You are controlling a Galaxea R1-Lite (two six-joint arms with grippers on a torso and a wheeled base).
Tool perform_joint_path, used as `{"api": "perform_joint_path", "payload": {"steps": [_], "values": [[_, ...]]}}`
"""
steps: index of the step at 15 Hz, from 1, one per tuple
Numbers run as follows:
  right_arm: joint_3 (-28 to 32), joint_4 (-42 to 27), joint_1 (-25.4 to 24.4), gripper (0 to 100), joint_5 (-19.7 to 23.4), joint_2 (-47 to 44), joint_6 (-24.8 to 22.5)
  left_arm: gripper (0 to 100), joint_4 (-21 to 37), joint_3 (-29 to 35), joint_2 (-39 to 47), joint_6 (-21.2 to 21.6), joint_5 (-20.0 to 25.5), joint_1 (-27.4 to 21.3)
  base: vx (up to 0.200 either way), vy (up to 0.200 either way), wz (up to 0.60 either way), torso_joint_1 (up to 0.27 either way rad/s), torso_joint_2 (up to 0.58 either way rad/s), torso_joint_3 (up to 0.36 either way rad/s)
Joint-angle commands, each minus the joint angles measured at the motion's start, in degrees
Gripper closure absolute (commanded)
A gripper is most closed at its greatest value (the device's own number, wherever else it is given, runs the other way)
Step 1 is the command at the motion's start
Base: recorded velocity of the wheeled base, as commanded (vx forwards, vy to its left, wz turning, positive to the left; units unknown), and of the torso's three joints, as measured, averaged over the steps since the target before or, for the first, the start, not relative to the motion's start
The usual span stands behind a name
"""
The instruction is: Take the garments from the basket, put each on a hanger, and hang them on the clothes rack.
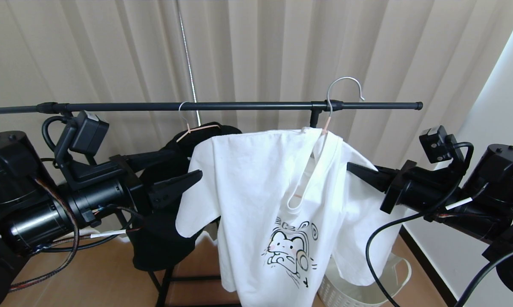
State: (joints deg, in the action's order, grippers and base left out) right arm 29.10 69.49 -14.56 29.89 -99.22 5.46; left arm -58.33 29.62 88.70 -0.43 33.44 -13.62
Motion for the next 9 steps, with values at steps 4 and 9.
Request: {"api": "perform_joint_path", "payload": {"steps": [4,9], "values": [[-1.4,0.0,0.8,100,2.7,0.2,-2.3,0,-0.6,-0.4,8.0,0.0,7.2,3.4,0.0,0.0,0.0,0.0,0.0,0.0],[-2.6,0.8,0.8,100,5.0,1.3,-3.5,0,-1.9,-1.4,9.6,0.1,7.3,3.4,0.0,0.0,0.0,0.0,0.0,0.0]]}}
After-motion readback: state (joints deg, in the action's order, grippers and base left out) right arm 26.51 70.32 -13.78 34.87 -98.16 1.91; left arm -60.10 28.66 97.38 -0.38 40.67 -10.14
